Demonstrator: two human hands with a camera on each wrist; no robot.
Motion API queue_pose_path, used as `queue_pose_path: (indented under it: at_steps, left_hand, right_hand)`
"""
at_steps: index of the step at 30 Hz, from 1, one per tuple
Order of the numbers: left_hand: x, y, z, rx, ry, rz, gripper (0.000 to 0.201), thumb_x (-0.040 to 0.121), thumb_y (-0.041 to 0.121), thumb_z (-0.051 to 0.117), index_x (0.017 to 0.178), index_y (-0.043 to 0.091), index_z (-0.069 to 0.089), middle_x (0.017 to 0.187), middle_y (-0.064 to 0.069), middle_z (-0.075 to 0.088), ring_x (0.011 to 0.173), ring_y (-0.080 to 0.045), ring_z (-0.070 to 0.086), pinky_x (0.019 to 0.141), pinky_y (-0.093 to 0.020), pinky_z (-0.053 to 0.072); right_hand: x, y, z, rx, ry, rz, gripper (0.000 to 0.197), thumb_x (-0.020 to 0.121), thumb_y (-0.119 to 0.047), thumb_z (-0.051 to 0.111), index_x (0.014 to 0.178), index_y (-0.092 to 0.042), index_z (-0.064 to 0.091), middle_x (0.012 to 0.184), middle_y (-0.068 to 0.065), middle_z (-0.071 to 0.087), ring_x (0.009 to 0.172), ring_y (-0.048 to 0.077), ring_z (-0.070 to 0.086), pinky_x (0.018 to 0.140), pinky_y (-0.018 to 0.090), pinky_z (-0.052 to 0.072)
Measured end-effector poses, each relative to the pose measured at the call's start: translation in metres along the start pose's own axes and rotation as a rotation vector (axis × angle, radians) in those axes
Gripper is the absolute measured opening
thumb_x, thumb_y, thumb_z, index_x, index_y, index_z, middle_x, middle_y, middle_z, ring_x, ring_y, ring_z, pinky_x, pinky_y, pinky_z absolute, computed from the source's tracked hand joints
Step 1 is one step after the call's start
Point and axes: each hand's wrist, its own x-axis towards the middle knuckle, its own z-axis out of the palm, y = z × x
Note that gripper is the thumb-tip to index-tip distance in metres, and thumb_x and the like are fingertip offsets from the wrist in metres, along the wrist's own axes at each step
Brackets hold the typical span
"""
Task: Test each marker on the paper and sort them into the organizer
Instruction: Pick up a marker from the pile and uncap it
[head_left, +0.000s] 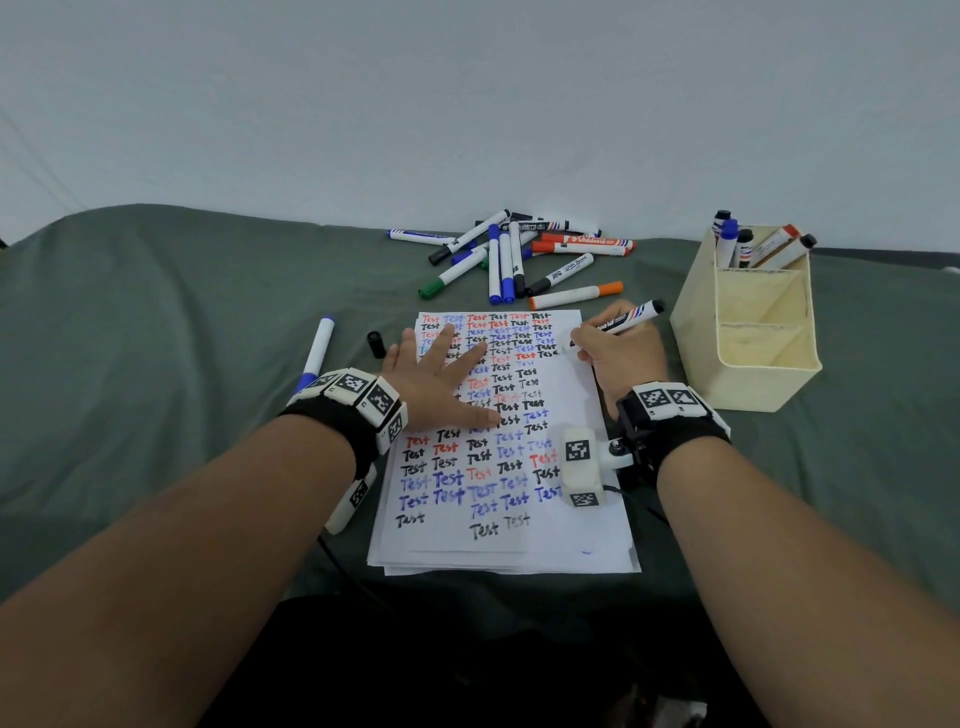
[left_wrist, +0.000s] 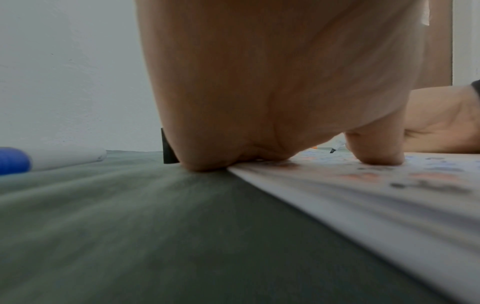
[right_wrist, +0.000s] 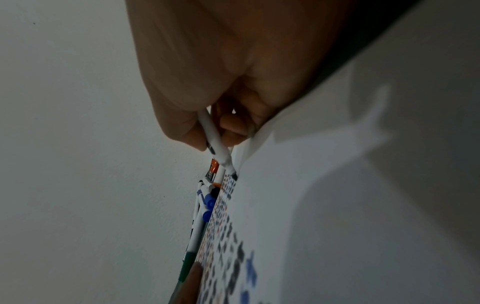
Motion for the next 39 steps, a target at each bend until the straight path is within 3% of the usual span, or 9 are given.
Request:
queue_pose_path:
  at_steps: [5,10,16,20,26,29,32,36,39]
  left_hand:
    - [-0.001,0.000,0.000,0.003,0.001,0.000,0.110,0.062,0.102,0.032,0.147,0.058,-0.022,0.161,0.010,-0.033,0.147,-0.041,-0.029,0.118,-0.055,-0.013]
    - [0.001,-0.001,0.001,0.009,0.005,0.000,0.109,0.062,0.102,0.032,0.146,0.058,-0.023,0.161,0.010,-0.033,0.147,-0.041,-0.029,0.118,-0.055,-0.013]
    - [0.002,-0.002,0.002,0.002,0.011,0.010,0.110,0.061,0.103,0.032,0.146,0.059,-0.022,0.161,0.010,-0.033,0.147,-0.041,-0.029,0.118,-0.056,-0.014]
    - [0.002,-0.003,0.003,-0.016,0.017,0.021,0.111,0.059,0.103,0.032,0.146,0.059,-0.020,0.162,0.010,-0.031,0.147,-0.040,-0.029,0.118,-0.055,-0.014]
    - [0.004,-0.006,0.004,-0.007,0.061,0.049,0.112,0.060,0.103,0.034,0.150,0.056,-0.013,0.164,0.007,-0.027,0.148,-0.036,-0.030,0.119,-0.054,-0.013]
    - [0.004,-0.008,0.002,-0.020,0.154,0.082,0.111,0.062,0.102,0.030,0.155,0.051,0.000,0.166,0.007,-0.021,0.149,-0.028,-0.029,0.120,-0.050,-0.010]
    - [0.003,-0.010,-0.002,-0.033,0.341,0.098,0.091,0.079,0.088,0.040,0.155,0.043,0.022,0.169,0.004,-0.005,0.154,-0.025,-0.014,0.123,-0.051,0.000]
    - [-0.002,-0.016,-0.005,0.021,0.621,0.080,0.060,0.088,0.063,0.059,0.141,0.037,0.049,0.162,0.002,0.027,0.151,-0.025,0.014,0.123,-0.049,0.014]
    - [-0.005,-0.020,-0.009,0.003,0.690,-0.018,0.043,0.091,0.049,0.061,0.132,0.037,0.058,0.155,0.002,0.038,0.143,-0.025,0.030,0.120,-0.048,0.023]
  right_hand:
    - [0.001,0.001,-0.001,0.003,-0.001,0.003,0.022,0.071,-0.017,0.067,0.061,-0.036,0.064,0.059,-0.002,0.069,0.054,0.010,0.064,0.062,0.035,0.054]
    - [-0.001,0.001,-0.002,0.016,-0.015,0.003,0.019,0.069,-0.022,0.073,0.062,-0.038,0.066,0.060,-0.004,0.070,0.054,0.008,0.065,0.059,0.030,0.049]
    - [0.000,0.002,-0.001,0.015,-0.006,-0.007,0.026,0.072,-0.014,0.071,0.061,-0.036,0.065,0.056,-0.005,0.066,0.056,0.013,0.061,0.060,0.032,0.049]
    - [-0.001,0.002,-0.002,0.102,0.023,0.024,0.017,0.069,-0.020,0.071,0.063,-0.035,0.067,0.062,-0.001,0.070,0.056,0.010,0.065,0.057,0.029,0.048]
    - [-0.001,0.005,-0.005,0.291,0.000,0.044,0.011,0.066,-0.030,0.083,0.067,-0.034,0.072,0.073,0.006,0.074,0.066,0.018,0.068,0.065,0.029,0.054]
    - [-0.001,0.008,-0.006,0.284,-0.026,0.036,0.019,0.064,-0.041,0.088,0.072,-0.031,0.074,0.075,0.004,0.076,0.064,0.011,0.067,0.061,0.025,0.052]
    - [-0.001,0.007,-0.007,0.320,-0.044,0.032,0.024,0.064,-0.041,0.091,0.076,-0.028,0.075,0.077,0.007,0.076,0.060,0.012,0.062,0.057,0.026,0.049]
    - [-0.002,0.007,-0.007,0.425,-0.096,0.022,0.015,0.075,-0.025,0.090,0.078,-0.023,0.075,0.081,0.017,0.075,0.060,0.016,0.061,0.054,0.025,0.048]
    - [0.000,0.007,-0.006,0.524,-0.111,0.073,0.011,0.088,-0.013,0.079,0.079,-0.018,0.074,0.070,0.012,0.069,0.058,0.018,0.062,0.053,0.026,0.047]
